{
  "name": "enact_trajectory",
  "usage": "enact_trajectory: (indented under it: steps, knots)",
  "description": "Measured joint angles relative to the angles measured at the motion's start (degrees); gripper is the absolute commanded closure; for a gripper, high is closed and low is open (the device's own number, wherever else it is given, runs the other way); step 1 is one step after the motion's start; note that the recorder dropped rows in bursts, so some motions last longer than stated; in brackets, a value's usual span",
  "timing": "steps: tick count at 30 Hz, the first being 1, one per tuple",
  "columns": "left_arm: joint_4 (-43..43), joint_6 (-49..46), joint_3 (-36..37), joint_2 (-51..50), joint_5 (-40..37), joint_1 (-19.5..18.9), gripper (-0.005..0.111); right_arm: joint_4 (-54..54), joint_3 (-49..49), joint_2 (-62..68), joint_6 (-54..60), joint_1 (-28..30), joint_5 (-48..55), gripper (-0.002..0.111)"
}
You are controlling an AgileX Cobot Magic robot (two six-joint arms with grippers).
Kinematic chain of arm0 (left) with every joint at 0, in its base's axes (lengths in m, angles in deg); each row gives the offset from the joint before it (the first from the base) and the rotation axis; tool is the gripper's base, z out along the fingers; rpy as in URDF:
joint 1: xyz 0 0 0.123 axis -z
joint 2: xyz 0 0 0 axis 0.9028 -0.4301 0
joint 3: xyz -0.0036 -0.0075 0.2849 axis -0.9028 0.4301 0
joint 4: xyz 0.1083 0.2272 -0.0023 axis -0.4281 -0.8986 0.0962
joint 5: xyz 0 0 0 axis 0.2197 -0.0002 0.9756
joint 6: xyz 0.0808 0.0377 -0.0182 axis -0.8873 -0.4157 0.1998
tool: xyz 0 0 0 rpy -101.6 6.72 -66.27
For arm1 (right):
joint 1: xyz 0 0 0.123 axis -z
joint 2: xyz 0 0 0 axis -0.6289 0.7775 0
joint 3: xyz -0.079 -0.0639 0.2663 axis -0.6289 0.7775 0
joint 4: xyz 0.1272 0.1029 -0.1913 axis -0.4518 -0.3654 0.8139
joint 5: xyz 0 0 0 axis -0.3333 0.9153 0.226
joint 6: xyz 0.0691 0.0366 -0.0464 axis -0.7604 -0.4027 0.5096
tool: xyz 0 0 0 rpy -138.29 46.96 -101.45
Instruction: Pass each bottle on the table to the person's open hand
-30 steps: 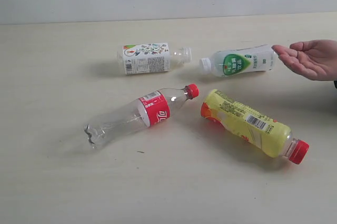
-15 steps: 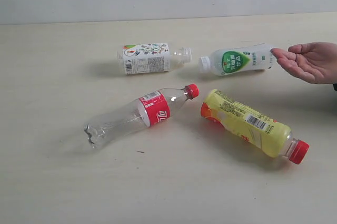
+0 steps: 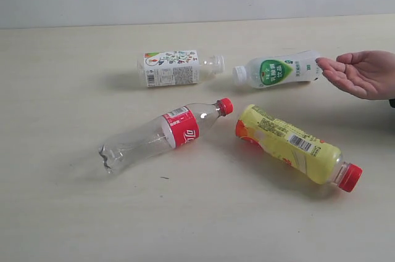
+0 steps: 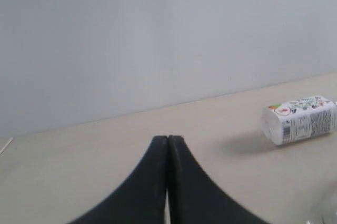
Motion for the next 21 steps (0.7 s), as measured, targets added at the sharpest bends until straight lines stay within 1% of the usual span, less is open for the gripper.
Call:
enact_trajectory:
  steps: [2,4,9,13,15,19,21]
  knots:
    - [0.0,1.1,0.0,0.0,1.3,0.0,0.106,0.0,0.0,0.0,0.0,0.0,0.0,0.108]
    - [0.0,5.0,0.0,0.0,2.2,0.0,0.106,0.0,0.0,0.0,0.0,0.0,0.0,0.108]
    - [-0.1,20.4,0.0,0.0,4.4,0.0,0.106,0.0,0.0,0.0,0.0,0.0,0.0,0.108]
    - [-0.1,29.0,0.0,0.0,5.4,0.0,0.106,0.0,0.0,0.0,0.0,0.0,0.0,0.108]
    - [-0.1,32.8,0.1,0.0,9.5,0.0,0.107,0.0,0.0,0.0,0.0,0.0,0.0,0.108]
    - [0.0,41.6,-0.2,0.0,23.3,0.0,0.107,0.0,0.0,0.0,0.0,0.0,0.0,0.108]
    - [0.0,43.6,-3.3,-1.1,25.5,0.0,0.107,0.0,0.0,0.0,0.0,0.0,0.0,0.108]
